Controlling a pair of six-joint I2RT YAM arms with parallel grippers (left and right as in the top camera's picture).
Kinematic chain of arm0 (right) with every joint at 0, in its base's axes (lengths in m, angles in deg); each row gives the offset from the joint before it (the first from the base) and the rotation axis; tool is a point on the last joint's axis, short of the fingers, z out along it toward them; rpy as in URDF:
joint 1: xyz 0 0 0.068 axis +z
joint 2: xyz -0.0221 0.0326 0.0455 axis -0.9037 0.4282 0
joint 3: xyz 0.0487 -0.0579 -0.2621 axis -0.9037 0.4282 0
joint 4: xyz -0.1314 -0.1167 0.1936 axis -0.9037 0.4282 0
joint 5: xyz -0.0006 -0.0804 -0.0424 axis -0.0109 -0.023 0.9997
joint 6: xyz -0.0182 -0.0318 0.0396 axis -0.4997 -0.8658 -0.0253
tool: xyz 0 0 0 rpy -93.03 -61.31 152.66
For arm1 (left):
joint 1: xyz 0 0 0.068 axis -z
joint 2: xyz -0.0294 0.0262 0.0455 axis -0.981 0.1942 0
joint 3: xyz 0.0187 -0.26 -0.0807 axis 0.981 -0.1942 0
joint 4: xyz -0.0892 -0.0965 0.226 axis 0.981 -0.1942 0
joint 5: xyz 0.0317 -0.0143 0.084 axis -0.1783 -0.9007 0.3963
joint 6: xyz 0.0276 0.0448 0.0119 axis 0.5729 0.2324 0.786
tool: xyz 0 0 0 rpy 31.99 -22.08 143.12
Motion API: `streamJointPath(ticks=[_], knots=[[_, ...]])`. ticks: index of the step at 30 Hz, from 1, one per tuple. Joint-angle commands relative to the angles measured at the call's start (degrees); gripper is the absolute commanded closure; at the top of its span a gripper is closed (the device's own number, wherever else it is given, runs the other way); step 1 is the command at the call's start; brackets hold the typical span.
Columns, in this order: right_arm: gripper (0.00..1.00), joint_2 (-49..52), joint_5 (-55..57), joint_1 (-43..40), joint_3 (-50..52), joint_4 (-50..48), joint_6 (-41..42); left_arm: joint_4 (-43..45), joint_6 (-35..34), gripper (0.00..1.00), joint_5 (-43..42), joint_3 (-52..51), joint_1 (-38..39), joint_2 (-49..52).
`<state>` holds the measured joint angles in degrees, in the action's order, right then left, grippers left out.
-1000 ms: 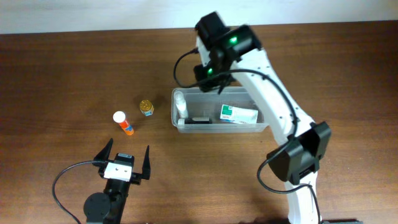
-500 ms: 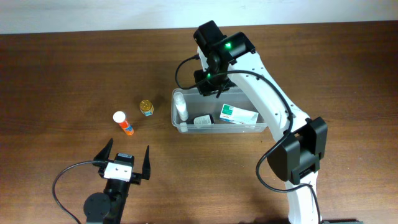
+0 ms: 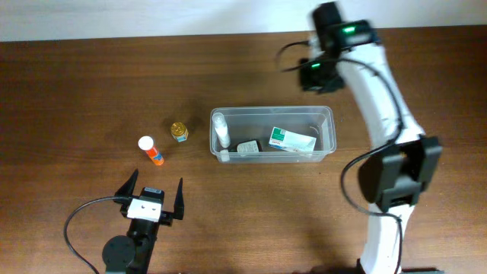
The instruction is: Pack container
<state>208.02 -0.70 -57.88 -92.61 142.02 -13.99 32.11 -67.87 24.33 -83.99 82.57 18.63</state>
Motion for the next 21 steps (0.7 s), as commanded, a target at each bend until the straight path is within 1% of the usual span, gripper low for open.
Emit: streamJointPath(ticks=[1, 3, 7, 10, 13, 18, 20, 21], knots=[[0.62, -3.2, -0.8, -7.7, -1.2, 1.1, 0.4, -0.1, 0.5, 0.01, 0.4, -0.3, -0.2, -0.2], [0.6, -2.9, -0.8, -11.4, -1.1, 1.9, -1.0, -0.1, 0.5, 0.01, 0.4, -0.3, -0.2, -0.2], [0.59, -1.7, 0.1, -16.5, -0.2, 3.1, -2.1, -0.1, 0.5, 0.01, 0.4, -0.3, -0.2, -0.2], [0.59, -1.5, 0.0, -19.0, 3.7, 2.3, -2.3, -0.1, 0.5, 0.0, 0.4, -0.3, -0.2, -0.2], [0.55, -1.5, 0.0, -20.4, 8.6, -0.2, -2.5, -0.1, 0.5, 0.01, 0.4, -0.3, -0.2, -0.2], [0.53, -1.5, 0.0, -21.4, 16.9, -6.5, -2.5, 0.3, 0.6, 0.01, 0.8, -0.3, -0.2, -0.2], [0.4, -1.5, 0.0, -21.5, 19.0, -8.2, -2.5, 0.1, 0.5, 0.01, 0.8, -0.3, -0.2, -0.2], [0.28, -1.5, 0.0, -21.5, 19.7, -8.7, -2.5, -0.1, 0.5, 0.01, 0.8, -0.3, -0.2, -0.2]])
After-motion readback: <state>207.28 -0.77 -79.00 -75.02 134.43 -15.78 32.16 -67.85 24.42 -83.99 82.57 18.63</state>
